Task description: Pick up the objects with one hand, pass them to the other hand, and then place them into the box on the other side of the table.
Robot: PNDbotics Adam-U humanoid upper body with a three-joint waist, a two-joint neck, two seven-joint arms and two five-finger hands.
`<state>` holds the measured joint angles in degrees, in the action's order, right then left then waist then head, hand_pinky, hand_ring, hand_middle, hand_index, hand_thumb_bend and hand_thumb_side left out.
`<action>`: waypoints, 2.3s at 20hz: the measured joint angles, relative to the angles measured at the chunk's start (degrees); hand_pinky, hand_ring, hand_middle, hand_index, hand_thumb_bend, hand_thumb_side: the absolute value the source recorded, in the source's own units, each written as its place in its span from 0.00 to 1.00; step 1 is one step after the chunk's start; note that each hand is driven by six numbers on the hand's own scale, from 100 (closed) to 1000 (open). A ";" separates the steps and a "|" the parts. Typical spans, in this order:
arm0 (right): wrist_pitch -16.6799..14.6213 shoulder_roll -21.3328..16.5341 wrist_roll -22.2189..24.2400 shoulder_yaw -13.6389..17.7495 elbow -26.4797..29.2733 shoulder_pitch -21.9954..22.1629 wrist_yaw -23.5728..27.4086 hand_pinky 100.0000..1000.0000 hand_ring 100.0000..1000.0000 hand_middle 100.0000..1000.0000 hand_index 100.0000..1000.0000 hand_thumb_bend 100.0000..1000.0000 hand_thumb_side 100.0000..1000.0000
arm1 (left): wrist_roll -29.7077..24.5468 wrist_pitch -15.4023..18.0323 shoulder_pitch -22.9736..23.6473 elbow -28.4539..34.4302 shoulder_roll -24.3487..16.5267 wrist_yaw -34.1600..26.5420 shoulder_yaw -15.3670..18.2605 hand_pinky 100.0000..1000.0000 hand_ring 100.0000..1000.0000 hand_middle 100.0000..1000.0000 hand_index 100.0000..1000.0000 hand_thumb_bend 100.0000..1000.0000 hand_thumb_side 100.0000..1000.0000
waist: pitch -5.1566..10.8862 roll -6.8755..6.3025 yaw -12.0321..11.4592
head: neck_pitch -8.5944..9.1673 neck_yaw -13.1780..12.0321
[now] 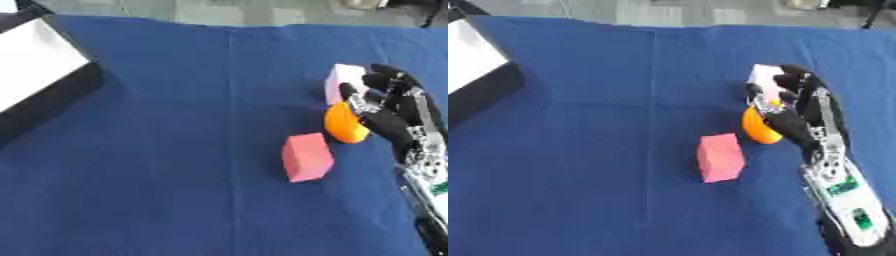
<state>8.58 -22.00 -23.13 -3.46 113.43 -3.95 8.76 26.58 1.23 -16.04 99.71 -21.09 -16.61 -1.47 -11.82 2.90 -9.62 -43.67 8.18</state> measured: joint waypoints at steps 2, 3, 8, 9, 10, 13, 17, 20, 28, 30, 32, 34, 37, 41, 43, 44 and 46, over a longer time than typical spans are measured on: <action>0.00 0.00 0.00 0.00 0.00 0.00 0.00 0.81 0.80 0.62 0.77 0.39 0.11 | 0.00 0.00 0.00 0.00 0.00 0.00 0.00 0.96 0.76 0.76 0.75 0.09 0.85 | 0.00 0.00 0.00 | 0.00 0.01; 0.00 0.00 -0.01 0.00 0.00 0.00 0.00 0.81 0.80 0.62 0.77 0.39 0.11 | 0.00 0.00 0.00 0.00 0.00 0.00 0.00 0.96 0.76 0.76 0.75 0.08 0.85 | 0.00 0.00 0.00 | 0.00 0.02; -0.01 0.00 -0.05 0.04 0.00 0.00 0.00 0.81 0.80 0.62 0.77 0.39 0.11 | 0.00 0.00 0.00 0.00 0.00 0.01 -0.01 0.96 0.76 0.76 0.75 0.08 0.85 | 0.00 0.00 0.01 | 0.00 0.09; -0.01 0.00 -0.06 0.05 0.00 0.00 0.00 0.81 0.80 0.62 0.77 0.39 0.11 | 0.00 0.00 0.00 0.00 0.00 0.01 -0.01 0.96 0.76 0.76 0.75 0.08 0.85 | 0.00 0.00 0.01 | 0.00 0.09; -0.01 0.00 -0.06 0.07 0.00 0.00 0.00 0.81 0.80 0.62 0.77 0.38 0.11 | 0.00 0.00 0.00 0.00 0.00 0.01 -0.02 0.96 0.76 0.76 0.75 0.08 0.85 | 0.00 0.00 0.01 | 0.00 0.09; -0.13 -0.01 -0.18 0.21 0.00 -0.11 0.02 0.81 0.80 0.62 0.77 0.38 0.10 | 0.00 0.00 0.00 0.00 0.00 0.02 -0.02 0.96 0.76 0.76 0.75 0.09 0.84 | 0.00 0.00 0.00 | 0.03 0.01; -0.68 -0.83 -0.67 0.93 0.00 -0.58 0.72 0.81 0.81 0.63 0.77 0.39 0.10 | 0.06 0.05 0.00 0.00 0.00 0.02 0.03 0.96 0.76 0.76 0.75 0.08 0.84 | 0.00 0.00 -0.01 | 0.07 -0.28; -1.52 -2.94 -0.52 1.29 0.00 -0.38 1.07 0.81 0.82 0.63 0.77 0.40 0.10 | 0.13 0.10 0.00 0.00 -0.03 0.03 0.04 0.96 0.76 0.76 0.75 0.08 0.85 | 0.00 0.00 0.10 | 0.20 -0.31; 0.39 -12.30 4.79 1.65 0.00 2.99 2.17 0.83 0.84 0.69 0.81 0.51 0.20 | 0.31 0.03 0.46 -0.02 -0.54 0.10 0.08 0.96 0.77 0.76 0.75 0.08 0.85 | 0.00 0.02 0.45 | 0.31 -0.41; 1.23 -15.56 7.04 1.90 0.00 4.01 1.47 0.83 0.84 0.70 0.81 0.52 0.21 | 0.32 0.02 0.51 -0.02 -0.68 0.12 0.17 0.96 0.77 0.76 0.75 0.08 0.85 | 0.00 0.02 0.53 | 0.33 -0.45; 1.88 -18.76 9.19 1.97 0.00 4.73 0.92 0.83 0.84 0.70 0.81 0.52 0.21 | 0.36 -0.02 0.59 -0.02 -1.00 0.20 0.19 0.96 0.77 0.76 0.75 0.08 0.85 | 0.00 0.02 0.60 | 0.43 -0.49; 2.30 -22.16 11.68 1.97 0.00 5.14 0.59 0.84 0.84 0.71 0.81 0.52 0.23 | 0.38 -0.03 0.75 -0.02 -1.07 0.30 0.19 0.96 0.77 0.76 0.75 0.08 0.85 | 0.00 0.03 0.63 | 0.44 -0.50; 2.78 -27.44 16.06 1.95 0.00 5.11 0.28 0.84 0.83 0.71 0.80 0.52 0.21 | 0.37 -0.04 0.87 -0.03 -1.09 0.42 0.19 0.96 0.77 0.76 0.75 0.08 0.85 | 0.00 0.03 0.63 | 0.44 -0.50; 3.17 -33.44 20.06 2.53 0.05 2.36 0.36 0.86 0.84 0.71 0.80 0.52 0.16 | 0.34 -0.07 0.89 -0.04 -1.10 0.50 0.19 0.96 0.77 0.76 0.75 0.08 0.85 | 0.00 0.03 0.60 | 0.44 -0.49; 2.96 -36.09 21.37 3.04 0.14 0.55 0.60 0.86 0.84 0.72 0.80 0.53 0.14 | 0.32 -0.10 0.89 -0.04 -1.10 0.51 0.19 0.96 0.77 0.76 0.75 0.08 0.86 | 0.00 0.03 0.45 | 0.45 -0.45; 2.68 -37.36 22.05 3.21 0.22 -0.27 0.58 0.87 0.84 0.72 0.80 0.52 0.13 | 0.31 -0.11 0.89 -0.04 -1.10 0.51 0.18 0.96 0.77 0.76 0.75 0.08 0.86 | 0.00 0.03 0.39 | 0.45 -0.41; 2.46 -39.62 23.49 3.37 0.31 -1.64 0.23 0.87 0.84 0.72 0.79 0.51 0.11 | 0.26 -0.15 0.89 -0.04 -1.10 0.51 0.17 0.96 0.77 0.76 0.75 0.08 0.86 | 0.00 0.03 0.21 | 0.49 -0.24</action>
<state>11.04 -61.62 0.35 -0.09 113.74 -5.58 8.99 26.84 1.08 -15.15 99.68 -22.19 -16.10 -1.30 -11.82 2.93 -9.41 -43.18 7.95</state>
